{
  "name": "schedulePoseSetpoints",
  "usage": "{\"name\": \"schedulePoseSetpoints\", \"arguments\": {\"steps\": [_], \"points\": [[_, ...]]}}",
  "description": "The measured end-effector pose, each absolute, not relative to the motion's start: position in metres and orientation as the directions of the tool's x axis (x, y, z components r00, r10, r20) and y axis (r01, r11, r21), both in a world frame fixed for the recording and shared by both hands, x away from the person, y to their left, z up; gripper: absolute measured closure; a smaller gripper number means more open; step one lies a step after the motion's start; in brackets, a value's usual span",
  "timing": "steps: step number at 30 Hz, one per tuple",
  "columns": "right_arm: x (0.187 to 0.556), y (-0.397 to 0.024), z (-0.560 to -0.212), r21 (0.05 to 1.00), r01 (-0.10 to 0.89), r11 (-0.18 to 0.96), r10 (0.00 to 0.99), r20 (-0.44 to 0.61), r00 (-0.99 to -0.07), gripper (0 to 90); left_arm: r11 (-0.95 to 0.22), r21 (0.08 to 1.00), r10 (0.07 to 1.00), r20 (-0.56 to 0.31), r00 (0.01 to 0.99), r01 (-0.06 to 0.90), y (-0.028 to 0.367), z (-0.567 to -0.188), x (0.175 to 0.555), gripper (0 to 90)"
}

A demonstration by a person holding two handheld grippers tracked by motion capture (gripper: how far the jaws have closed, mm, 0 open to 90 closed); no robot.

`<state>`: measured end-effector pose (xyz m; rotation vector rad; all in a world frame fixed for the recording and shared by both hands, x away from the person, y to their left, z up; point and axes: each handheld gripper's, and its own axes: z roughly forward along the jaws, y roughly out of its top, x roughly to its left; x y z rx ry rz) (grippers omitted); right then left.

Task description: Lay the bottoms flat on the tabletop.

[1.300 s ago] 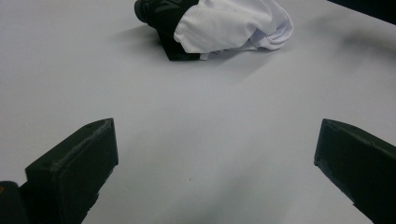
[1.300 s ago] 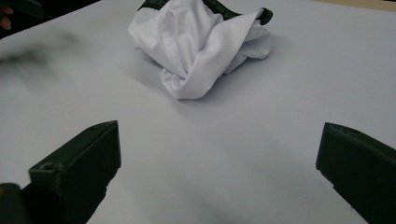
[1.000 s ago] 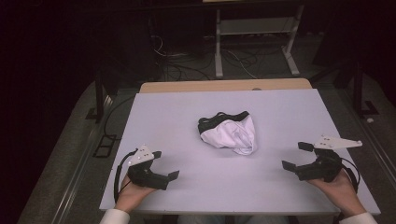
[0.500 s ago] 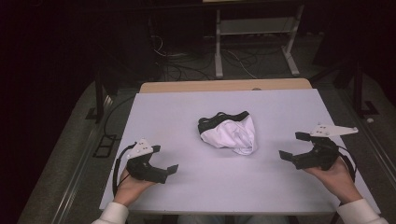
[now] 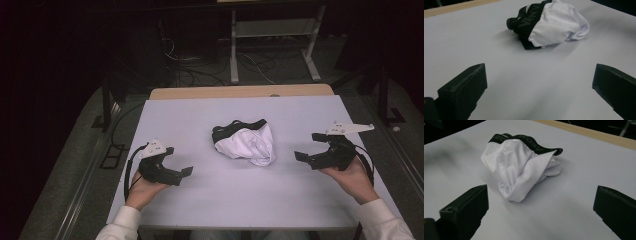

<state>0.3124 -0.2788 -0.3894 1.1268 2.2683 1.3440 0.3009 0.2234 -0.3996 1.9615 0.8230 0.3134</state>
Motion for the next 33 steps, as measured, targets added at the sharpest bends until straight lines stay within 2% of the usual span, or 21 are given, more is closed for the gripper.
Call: {"name": "schedulePoseSetpoints", "arguments": {"steps": [17,33], "points": [[0.339,-0.276,-0.386,0.825,0.501,0.260,0.747,0.157,-0.646,0.1,-0.277,0.847,0.692,-0.151,0.706,0.453,0.219,-0.404,0.330,0.0],[0.369,-0.262,-0.382,0.806,0.516,0.290,0.742,0.151,-0.653,0.1,-0.299,0.832,0.677,-0.161,0.718,0.468,0.202,-0.402,0.352,0.0]]}}
